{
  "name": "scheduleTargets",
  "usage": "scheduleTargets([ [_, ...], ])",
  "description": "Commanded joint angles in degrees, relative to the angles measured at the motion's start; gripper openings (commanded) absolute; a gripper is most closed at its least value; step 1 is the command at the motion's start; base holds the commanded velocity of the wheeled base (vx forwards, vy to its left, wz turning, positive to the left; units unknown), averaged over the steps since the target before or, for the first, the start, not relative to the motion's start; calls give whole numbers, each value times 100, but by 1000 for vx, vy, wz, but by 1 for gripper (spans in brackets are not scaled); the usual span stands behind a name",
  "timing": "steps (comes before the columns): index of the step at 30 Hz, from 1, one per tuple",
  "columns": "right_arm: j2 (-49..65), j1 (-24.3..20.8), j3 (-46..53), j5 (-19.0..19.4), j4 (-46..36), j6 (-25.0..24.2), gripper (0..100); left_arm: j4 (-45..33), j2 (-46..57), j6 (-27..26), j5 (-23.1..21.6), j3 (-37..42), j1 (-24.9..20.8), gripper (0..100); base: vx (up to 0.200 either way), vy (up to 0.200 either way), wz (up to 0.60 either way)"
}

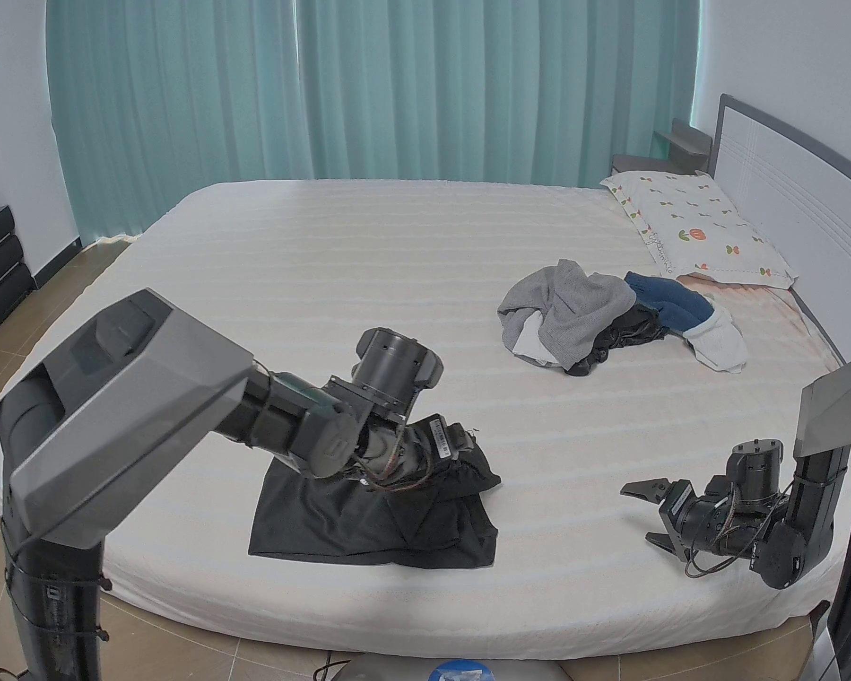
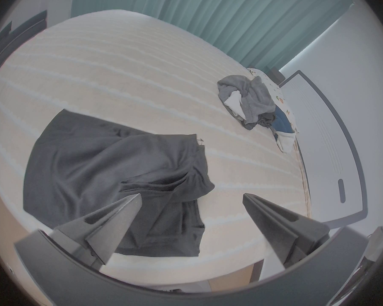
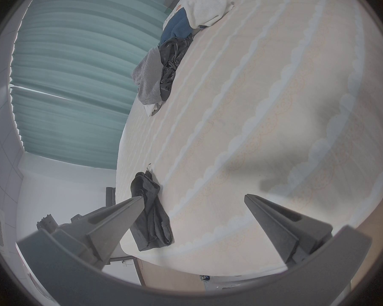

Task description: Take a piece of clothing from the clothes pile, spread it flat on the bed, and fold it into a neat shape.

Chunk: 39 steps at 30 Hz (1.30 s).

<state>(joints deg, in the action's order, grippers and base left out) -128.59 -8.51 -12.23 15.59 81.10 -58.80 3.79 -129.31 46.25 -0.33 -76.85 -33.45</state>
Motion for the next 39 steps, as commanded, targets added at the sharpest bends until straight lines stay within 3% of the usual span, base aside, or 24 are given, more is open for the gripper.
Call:
scheduleTargets([
  [1, -9, -10, 10, -4, 2, 0, 100, 245, 714, 165, -292, 979, 550, 100, 0, 0, 0],
  [8, -52, -107, 10, -65, 2, 35, 100, 1335, 977, 508, -477, 2288, 1183, 100, 0, 0, 0],
  [9, 0, -169, -17, -100, 2, 61, 100, 1862, 986, 692, -591, 2710, 1341, 100, 0, 0, 0],
  [13, 132, -441, -96, -267, -86, 149, 100, 2433, 960, 1299, -653, 3079, 1614, 100, 0, 0, 0],
  [18, 123, -757, -403, -346, -402, 193, 100, 2688, 995, 1351, -811, 3396, 1904, 100, 0, 120, 0],
  [20, 343, -872, -772, -531, -1062, 483, 100, 2899, 1013, 1351, -943, 3563, 2150, 100, 0, 200, 0],
  [22, 378, -889, -825, -575, -1141, 518, 100, 2917, 1004, 1351, -951, 3563, 2176, 100, 0, 200, 0],
  [24, 528, -1241, -1862, -1243, -2477, 597, 100, 2996, 951, 1334, -1031, 3624, 2361, 100, 0, 200, 0],
  [27, 545, -1549, -2530, -1665, -3285, 641, 100, 3005, 951, 1325, -1022, 3633, 2440, 100, 0, 200, 0],
  [33, 510, -2164, -3400, -1805, -4120, 835, 100, 3005, 740, 1308, -978, 3598, 2493, 100, 0, 200, 0],
  [39, 422, -2348, -3936, -2183, -4621, 1388, 100, 2996, 731, 1308, -1013, 3589, 2528, 100, 0, 200, 0],
])
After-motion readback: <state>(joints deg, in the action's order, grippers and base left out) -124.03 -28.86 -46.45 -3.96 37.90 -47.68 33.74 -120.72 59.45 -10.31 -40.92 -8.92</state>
